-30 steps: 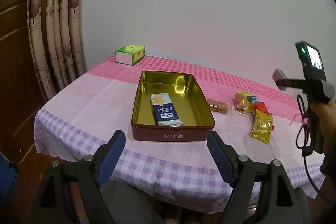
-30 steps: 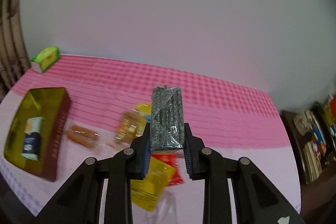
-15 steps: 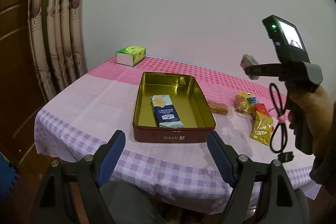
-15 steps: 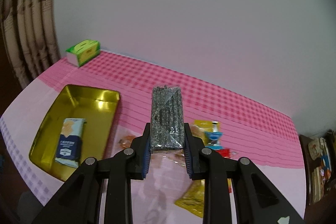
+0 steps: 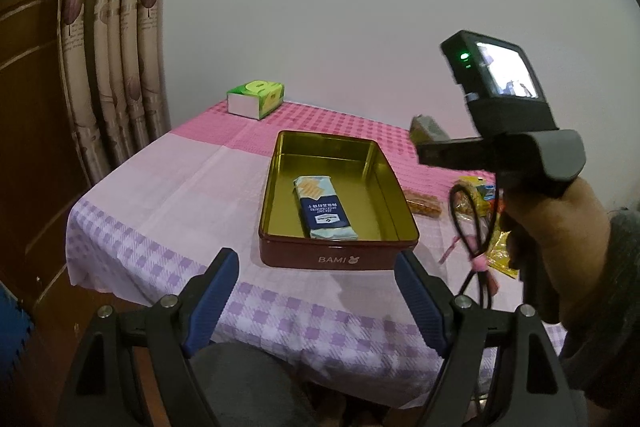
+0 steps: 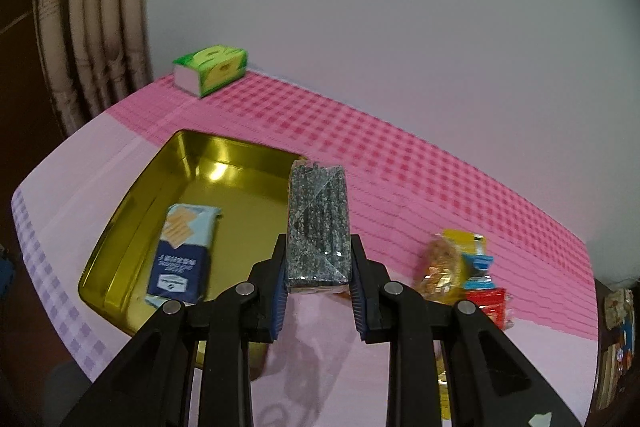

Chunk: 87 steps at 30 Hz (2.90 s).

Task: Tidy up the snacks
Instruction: 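Carry the grey block with the right tool into the tin and release, then reach the left tool to the yellow foil bag and grasp it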

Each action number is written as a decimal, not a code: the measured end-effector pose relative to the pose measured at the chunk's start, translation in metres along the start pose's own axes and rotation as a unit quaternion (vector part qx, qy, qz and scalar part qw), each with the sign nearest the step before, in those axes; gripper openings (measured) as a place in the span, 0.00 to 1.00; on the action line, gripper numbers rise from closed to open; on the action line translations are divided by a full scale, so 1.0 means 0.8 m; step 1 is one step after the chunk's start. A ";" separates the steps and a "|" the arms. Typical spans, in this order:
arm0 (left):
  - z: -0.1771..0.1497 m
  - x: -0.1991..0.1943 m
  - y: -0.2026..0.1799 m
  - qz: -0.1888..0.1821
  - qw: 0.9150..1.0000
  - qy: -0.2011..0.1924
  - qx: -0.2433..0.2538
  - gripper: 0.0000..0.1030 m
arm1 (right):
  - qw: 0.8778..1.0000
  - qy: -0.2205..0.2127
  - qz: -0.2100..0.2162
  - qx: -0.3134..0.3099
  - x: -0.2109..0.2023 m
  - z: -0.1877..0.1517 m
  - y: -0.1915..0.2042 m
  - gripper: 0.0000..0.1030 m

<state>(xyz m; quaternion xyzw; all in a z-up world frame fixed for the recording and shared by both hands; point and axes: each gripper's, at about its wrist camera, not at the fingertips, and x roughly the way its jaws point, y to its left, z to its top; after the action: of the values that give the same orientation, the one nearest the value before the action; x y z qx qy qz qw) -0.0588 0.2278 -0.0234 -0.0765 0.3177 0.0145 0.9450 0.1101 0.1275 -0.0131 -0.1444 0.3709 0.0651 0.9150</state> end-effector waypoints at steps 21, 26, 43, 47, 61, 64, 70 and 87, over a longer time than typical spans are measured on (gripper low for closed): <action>-0.004 0.026 0.020 0.016 0.999 0.034 -0.023 0.79 | 0.996 0.071 0.044 -0.025 0.092 -0.030 0.064 0.23; -0.004 0.028 0.021 0.018 0.999 0.037 -0.025 0.79 | 0.996 0.077 0.049 -0.023 0.100 -0.033 0.066 0.23; -0.005 0.022 0.007 0.009 1.000 0.023 -0.002 0.79 | 0.991 -0.009 0.110 0.072 0.008 -0.072 -0.042 0.72; -0.011 0.022 -0.016 -0.023 0.999 0.018 0.027 0.79 | 0.992 -0.010 0.075 0.105 -0.020 -0.129 -0.125 0.76; -0.019 0.096 -0.211 -0.130 0.971 0.064 0.190 0.79 | 0.935 0.005 -0.078 0.346 -0.073 -0.331 -0.397 0.86; -0.017 0.126 -0.263 -0.138 0.965 0.074 0.213 0.79 | 0.932 -0.013 -0.076 0.353 -0.081 -0.320 -0.408 0.88; -0.018 0.189 -0.343 -0.155 0.955 0.105 0.229 0.79 | 0.934 -0.030 -0.052 0.353 -0.104 -0.315 -0.420 0.89; -0.021 0.273 -0.365 -0.133 0.952 0.182 0.206 0.69 | 0.925 -0.078 -0.032 0.371 -0.137 -0.309 -0.434 0.94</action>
<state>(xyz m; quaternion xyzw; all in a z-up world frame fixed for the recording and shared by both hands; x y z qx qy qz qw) 0.1277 -0.0680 -0.1291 0.0768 0.4676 -0.1912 0.8596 -0.0526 -0.2812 -0.0306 0.1991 0.2913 -0.0958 0.9308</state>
